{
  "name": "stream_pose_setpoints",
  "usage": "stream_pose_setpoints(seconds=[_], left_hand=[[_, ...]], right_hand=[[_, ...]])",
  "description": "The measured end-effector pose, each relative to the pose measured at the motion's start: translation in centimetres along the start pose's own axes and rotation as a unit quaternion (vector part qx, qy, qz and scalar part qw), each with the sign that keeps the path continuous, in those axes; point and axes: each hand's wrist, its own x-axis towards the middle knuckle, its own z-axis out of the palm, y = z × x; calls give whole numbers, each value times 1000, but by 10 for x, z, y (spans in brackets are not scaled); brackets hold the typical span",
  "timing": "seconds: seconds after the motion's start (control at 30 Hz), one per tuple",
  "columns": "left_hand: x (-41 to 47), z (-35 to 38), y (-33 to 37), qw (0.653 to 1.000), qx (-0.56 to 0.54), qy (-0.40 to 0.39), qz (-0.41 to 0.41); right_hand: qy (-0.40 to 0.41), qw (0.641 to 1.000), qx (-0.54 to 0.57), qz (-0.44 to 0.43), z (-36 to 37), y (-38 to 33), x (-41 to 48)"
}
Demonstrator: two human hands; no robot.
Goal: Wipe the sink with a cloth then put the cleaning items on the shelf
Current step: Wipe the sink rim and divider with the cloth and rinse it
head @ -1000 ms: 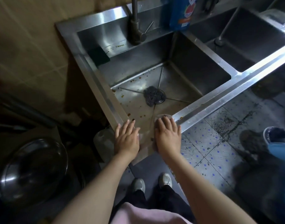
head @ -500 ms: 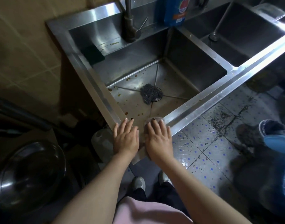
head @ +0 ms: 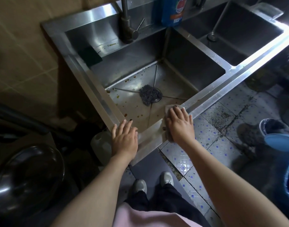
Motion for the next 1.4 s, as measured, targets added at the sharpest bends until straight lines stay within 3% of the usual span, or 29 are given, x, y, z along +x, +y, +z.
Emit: stream_pose_setpoints(seconds=[0.17,0.4,0.63,0.77,0.9,1.03,1.17,1.4], left_hand=[[0,0,3,1000,-4,9,-4],[-1,0,1,1000,1,12,1],[1,-2,-1,1000,-15,-10,8],[1,-4,7,997,-48,-49,-33],[-9,-4,25,994,-58,-63,-70],[-15,-8,40,986,-105,-57,-116],[-23,-12,63,980,-119,-25,-160],[-30,-16,123,964,-187,29,-188]], right_hand=[[11,1000,13,21,5,-12,-8],[25,994,7,-104,32,-46,-63],[6,999,-42,-32,24,-52,-61],[-20,999,-22,11,3,-47,-59],[-37,998,-45,-27,-9,-38,-58],[-3,995,-47,-88,-13,-18,-54],[23,986,-4,-164,-26,13,-45],[86,963,155,-203,-82,64,-27]])
